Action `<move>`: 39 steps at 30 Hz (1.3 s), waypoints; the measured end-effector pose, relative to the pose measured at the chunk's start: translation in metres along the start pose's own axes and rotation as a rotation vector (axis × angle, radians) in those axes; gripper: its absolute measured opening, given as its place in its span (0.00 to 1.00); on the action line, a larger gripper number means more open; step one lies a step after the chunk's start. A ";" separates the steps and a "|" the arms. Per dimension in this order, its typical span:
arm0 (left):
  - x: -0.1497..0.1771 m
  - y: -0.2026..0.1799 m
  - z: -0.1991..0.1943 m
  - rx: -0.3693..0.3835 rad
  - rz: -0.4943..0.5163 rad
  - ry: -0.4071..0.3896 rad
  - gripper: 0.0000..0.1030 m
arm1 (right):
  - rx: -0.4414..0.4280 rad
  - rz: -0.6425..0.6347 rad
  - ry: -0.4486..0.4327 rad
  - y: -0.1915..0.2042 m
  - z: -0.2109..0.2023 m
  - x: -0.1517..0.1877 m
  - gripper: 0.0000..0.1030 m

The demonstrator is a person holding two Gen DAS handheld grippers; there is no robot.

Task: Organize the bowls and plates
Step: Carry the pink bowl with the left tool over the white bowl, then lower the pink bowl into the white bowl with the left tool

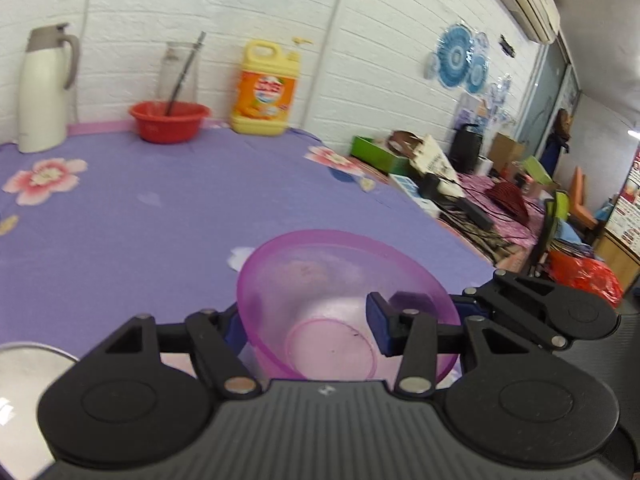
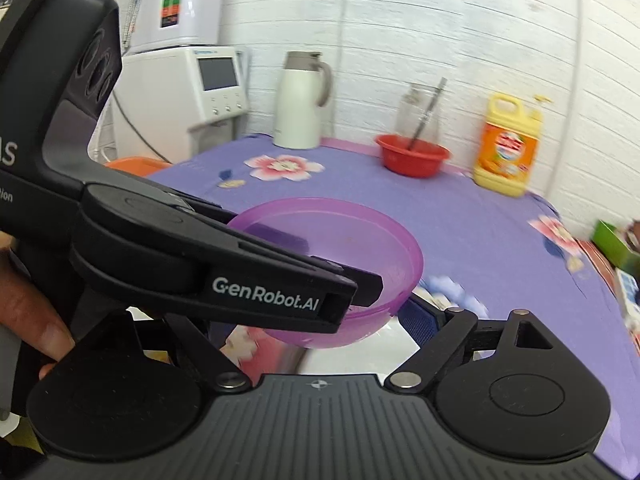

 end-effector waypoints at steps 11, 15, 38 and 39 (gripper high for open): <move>0.022 -0.027 0.036 -0.037 0.074 0.073 0.49 | 0.025 0.150 0.010 -0.039 -0.011 0.038 1.00; 0.020 -0.024 0.037 -0.020 0.041 0.062 0.71 | 0.032 0.178 0.006 -0.047 -0.010 0.044 1.00; 0.019 0.029 0.010 -0.189 -0.174 -0.004 0.95 | 0.146 0.332 0.055 -0.103 0.012 0.061 1.00; 0.018 0.031 0.011 -0.188 -0.176 -0.004 0.95 | 0.148 0.333 0.067 -0.103 0.014 0.064 1.00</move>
Point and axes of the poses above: each gripper's, at about its wrist camera, not at the fingertips, and z roughly the way its jaws point, y to its left, x to its underside, the point moved 10 cm from there along z, roughly the way its jaws point, and after that the axes turned 4 degrees about z, right-handed, at the moved point
